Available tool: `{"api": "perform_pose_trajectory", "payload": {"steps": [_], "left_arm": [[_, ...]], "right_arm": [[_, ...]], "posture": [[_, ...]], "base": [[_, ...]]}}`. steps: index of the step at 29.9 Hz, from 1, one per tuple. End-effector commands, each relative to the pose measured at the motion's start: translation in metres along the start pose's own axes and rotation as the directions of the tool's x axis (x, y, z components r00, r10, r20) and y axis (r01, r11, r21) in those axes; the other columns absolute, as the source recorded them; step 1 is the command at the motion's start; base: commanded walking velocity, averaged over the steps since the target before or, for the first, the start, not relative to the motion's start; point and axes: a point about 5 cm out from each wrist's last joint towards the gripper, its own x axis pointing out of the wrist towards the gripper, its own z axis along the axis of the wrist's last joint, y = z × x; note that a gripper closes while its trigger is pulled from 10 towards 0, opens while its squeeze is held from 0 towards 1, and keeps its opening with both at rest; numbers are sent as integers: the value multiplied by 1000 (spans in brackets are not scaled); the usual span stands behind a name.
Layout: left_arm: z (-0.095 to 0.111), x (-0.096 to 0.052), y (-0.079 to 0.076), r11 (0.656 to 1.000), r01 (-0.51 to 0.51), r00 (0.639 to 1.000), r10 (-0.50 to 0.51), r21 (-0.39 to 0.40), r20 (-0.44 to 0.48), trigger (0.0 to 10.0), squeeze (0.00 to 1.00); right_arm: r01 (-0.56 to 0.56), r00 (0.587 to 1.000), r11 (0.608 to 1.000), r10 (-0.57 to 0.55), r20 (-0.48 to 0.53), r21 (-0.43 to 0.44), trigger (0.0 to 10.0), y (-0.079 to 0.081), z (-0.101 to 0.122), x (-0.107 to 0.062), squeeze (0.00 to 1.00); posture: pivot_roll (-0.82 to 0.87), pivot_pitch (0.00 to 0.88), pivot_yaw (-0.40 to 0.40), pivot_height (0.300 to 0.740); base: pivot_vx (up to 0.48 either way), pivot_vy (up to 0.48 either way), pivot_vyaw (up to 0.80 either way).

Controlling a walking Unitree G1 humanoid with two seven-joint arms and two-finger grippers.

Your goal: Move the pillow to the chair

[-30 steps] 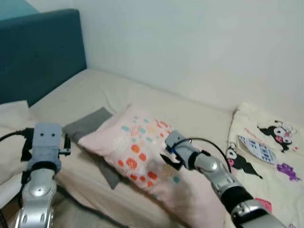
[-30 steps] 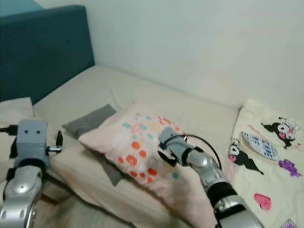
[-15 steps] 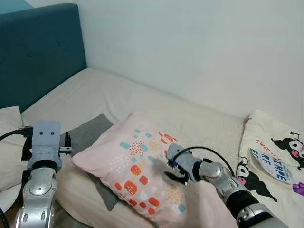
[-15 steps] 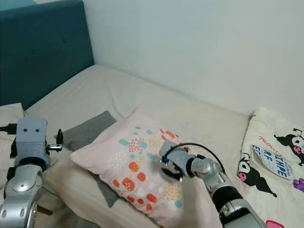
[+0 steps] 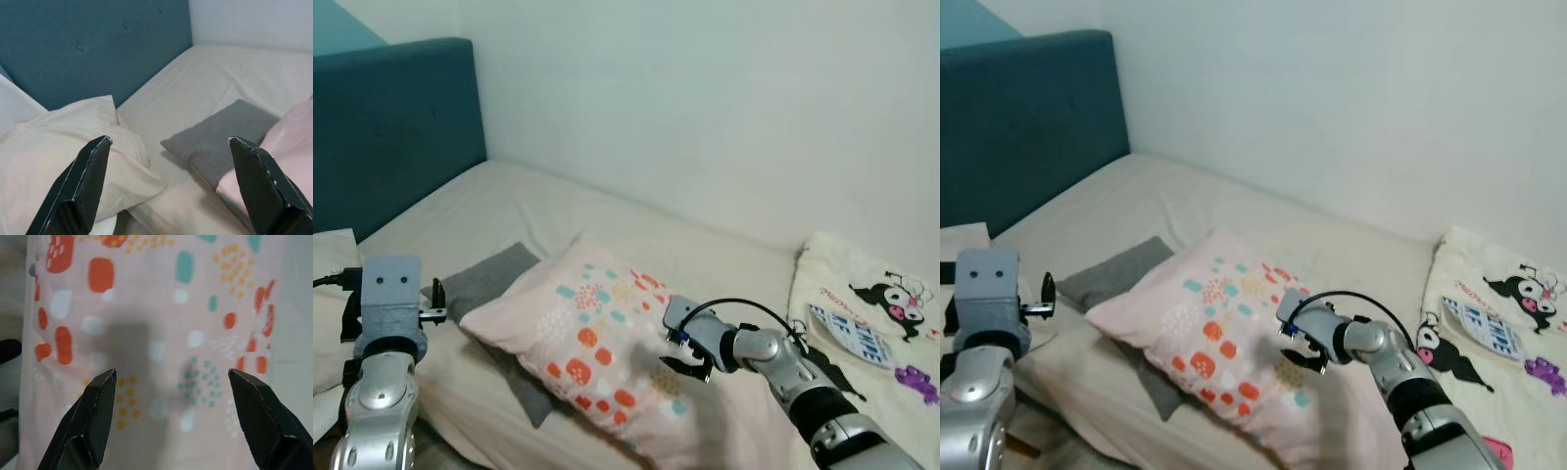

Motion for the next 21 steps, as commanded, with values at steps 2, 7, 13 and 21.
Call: {"api": "perform_pose_trajectory", "payload": {"steps": [2,7,13,21], "left_arm": [[-1,-2,-3,1000,18,1000,-18,-1,-17,10000,0],[-1,-3,-2,1000,20,1000,-20,2,-24,10000,0],[-2,-5,-1,1000,22,999,-22,6,-31,10000,0],[-4,-9,-2,999,40,998,-39,17,-48,10000,0]], "right_arm": [[-11,1000,1000,11,-3,-4,10000,1,4,3,0],[-9,1000,1000,9,9,-4,10000,0,8,6,0],[-16,999,999,18,47,-31,10000,-1,16,8,0],[103,994,986,-105,-7,-129,10000,-17,17,5,0]], "posture": [[12,0,-123,610],[13,0,-122,590],[19,1,-126,580],[32,8,-126,580]], "base": [[0,0,0],[0,0,0],[0,0,0],[0,0,0]]}}
